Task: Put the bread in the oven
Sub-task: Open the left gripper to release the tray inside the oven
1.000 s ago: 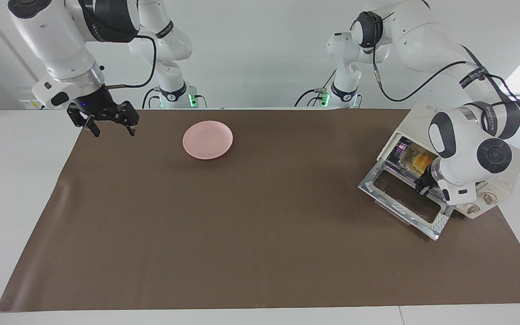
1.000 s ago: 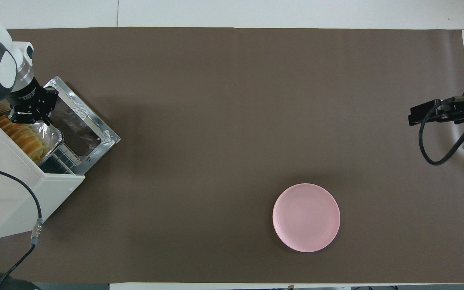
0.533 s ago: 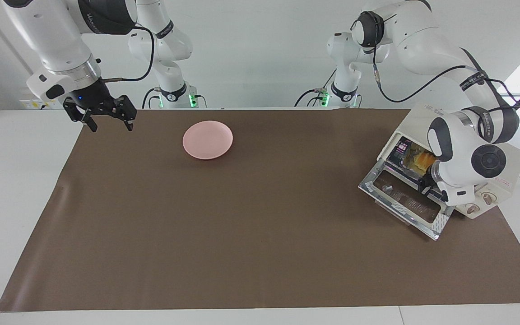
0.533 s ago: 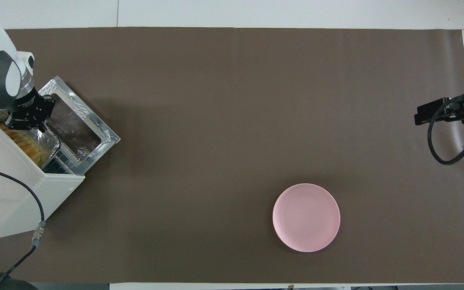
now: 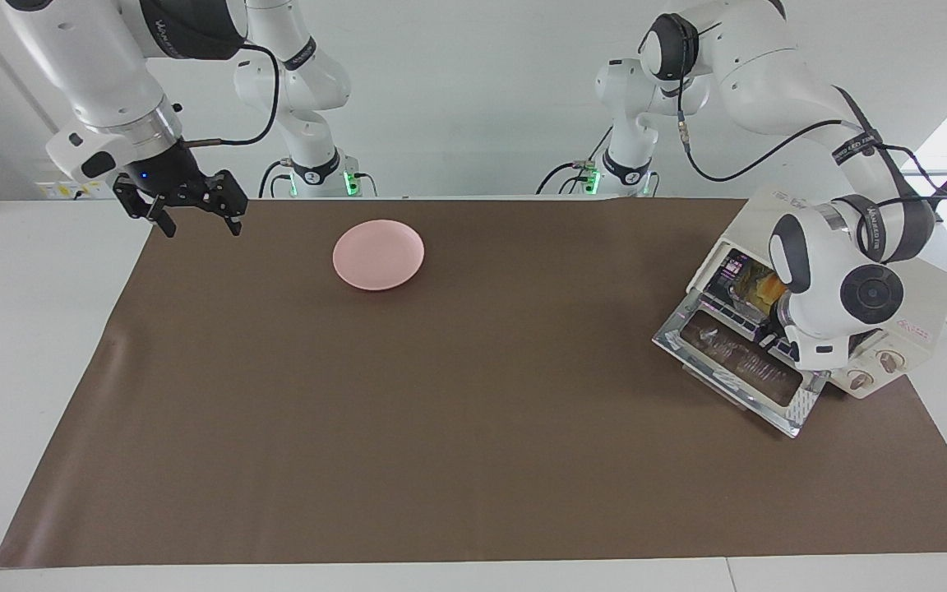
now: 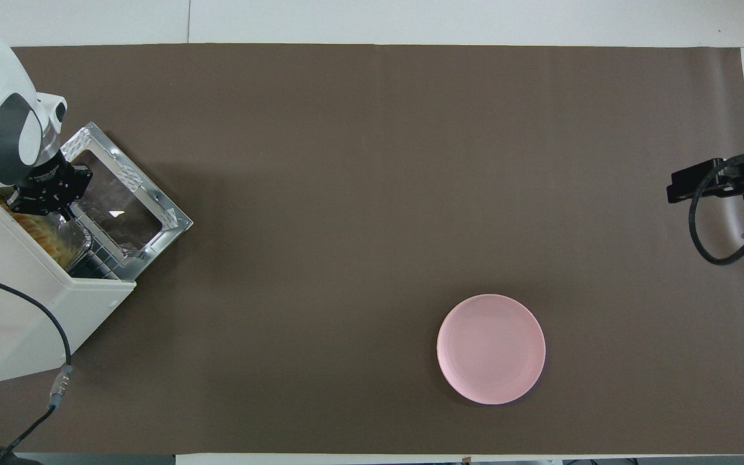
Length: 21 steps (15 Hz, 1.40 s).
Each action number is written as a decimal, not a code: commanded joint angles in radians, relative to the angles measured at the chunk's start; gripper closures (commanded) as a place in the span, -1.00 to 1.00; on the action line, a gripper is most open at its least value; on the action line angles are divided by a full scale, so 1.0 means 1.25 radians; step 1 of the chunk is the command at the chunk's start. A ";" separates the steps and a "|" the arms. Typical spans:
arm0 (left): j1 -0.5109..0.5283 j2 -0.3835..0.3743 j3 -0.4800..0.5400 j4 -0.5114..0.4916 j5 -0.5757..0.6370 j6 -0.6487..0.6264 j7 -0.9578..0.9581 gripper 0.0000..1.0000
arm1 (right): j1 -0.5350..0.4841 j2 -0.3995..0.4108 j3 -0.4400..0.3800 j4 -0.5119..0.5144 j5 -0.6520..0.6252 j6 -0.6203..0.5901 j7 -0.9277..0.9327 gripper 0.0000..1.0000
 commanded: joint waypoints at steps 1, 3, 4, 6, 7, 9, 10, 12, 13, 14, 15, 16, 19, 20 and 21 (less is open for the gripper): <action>-0.020 -0.029 0.002 -0.039 0.014 0.006 0.009 1.00 | -0.008 -0.001 0.002 0.007 0.001 -0.018 0.005 -1.00; -0.020 -0.029 0.002 -0.038 0.014 0.004 0.010 1.00 | -0.008 -0.004 0.002 0.005 0.001 -0.017 0.005 -1.00; -0.019 -0.029 0.002 -0.039 0.014 0.006 0.010 1.00 | -0.010 -0.005 0.002 0.004 0.001 -0.017 0.006 -1.00; -0.015 -0.029 0.004 -0.038 0.014 0.003 0.010 0.43 | -0.010 -0.006 0.002 0.000 0.001 -0.018 0.006 -1.00; -0.015 -0.029 0.005 -0.038 0.014 0.003 0.010 -0.28 | -0.010 -0.006 0.002 0.000 0.001 -0.018 0.006 -1.00; -0.015 -0.030 0.005 -0.036 0.015 -0.001 0.009 -1.00 | -0.007 -0.006 0.002 -0.003 0.002 -0.018 0.006 -1.00; -0.018 -0.034 0.005 -0.031 0.017 -0.003 0.010 -1.00 | -0.007 -0.006 0.002 -0.003 0.002 -0.019 0.006 -1.00; -0.020 -0.035 0.005 -0.007 0.017 -0.010 0.031 -1.00 | -0.007 -0.006 0.002 -0.003 0.002 -0.018 0.006 -1.00; -0.020 -0.037 0.005 0.004 0.017 -0.015 0.047 -1.00 | -0.007 -0.006 0.002 -0.003 0.002 -0.018 0.006 -1.00; -0.020 -0.046 0.004 0.005 0.016 -0.008 0.060 -1.00 | -0.007 -0.006 0.002 -0.003 0.002 -0.018 0.006 -1.00; -0.021 -0.051 0.004 0.005 0.015 -0.001 0.073 -1.00 | -0.007 -0.006 0.002 -0.003 0.002 -0.019 0.006 -1.00; -0.021 -0.055 0.002 0.005 0.014 0.007 0.079 -1.00 | -0.007 -0.006 0.002 -0.003 0.002 -0.018 0.006 -1.00; -0.041 -0.059 0.000 0.005 0.014 0.046 0.087 -1.00 | -0.007 -0.006 0.002 -0.003 0.002 -0.019 0.007 -1.00; -0.042 -0.062 0.000 0.007 0.013 0.050 0.111 -1.00 | -0.007 -0.006 0.002 -0.003 0.002 -0.018 0.006 -1.00; -0.042 -0.064 0.000 0.010 0.011 0.052 0.131 -1.00 | -0.007 -0.006 0.002 -0.003 0.002 -0.019 0.007 -1.00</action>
